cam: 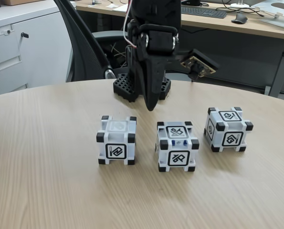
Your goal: Stack cubes from left to right.
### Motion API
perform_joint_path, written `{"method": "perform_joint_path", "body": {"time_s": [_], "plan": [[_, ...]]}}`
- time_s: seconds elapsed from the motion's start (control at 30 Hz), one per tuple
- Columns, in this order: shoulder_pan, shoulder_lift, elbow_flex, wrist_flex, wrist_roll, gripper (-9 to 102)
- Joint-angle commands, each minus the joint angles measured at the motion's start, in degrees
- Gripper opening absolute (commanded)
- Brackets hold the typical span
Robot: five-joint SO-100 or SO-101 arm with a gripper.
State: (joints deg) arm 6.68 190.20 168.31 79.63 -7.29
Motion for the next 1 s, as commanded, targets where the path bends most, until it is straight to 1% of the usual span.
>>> {"method": "perform_joint_path", "body": {"time_s": [0.0, 0.23, 0.37, 0.6, 0.73, 0.97], "plan": [[-0.1, -0.2, -0.2, 0.2, -0.5, 0], [-0.1, -0.2, -0.4, 0.2, -0.6, 0], [-0.1, -0.8, -0.7, 0.1, -2.8, 0], [0.8, -2.5, -2.4, -6.8, -2.9, 0], [0.8, -11.2, -7.1, -9.4, -1.9, 0], [0.8, -33.3, -20.2, -9.8, 2.3, 0]]}}
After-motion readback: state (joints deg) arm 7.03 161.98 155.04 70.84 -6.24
